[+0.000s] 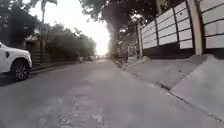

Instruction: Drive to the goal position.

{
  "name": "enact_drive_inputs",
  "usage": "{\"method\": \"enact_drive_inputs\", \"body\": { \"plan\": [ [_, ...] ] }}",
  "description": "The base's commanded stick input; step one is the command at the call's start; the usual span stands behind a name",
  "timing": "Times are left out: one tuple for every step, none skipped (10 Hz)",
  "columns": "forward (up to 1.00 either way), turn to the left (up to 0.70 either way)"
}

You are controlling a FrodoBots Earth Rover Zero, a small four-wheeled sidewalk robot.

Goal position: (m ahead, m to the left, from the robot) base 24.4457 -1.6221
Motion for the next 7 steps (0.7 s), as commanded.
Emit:
{"method": "enact_drive_inputs", "body": {
  "plan": [
    [1.00, 0.00],
    [1.00, 0.00],
    [1.00, 0.00],
    [1.00, 0.00],
    [1.00, 0.00],
    [1.00, 0.00],
    [1.00, 0.00]
  ]
}}
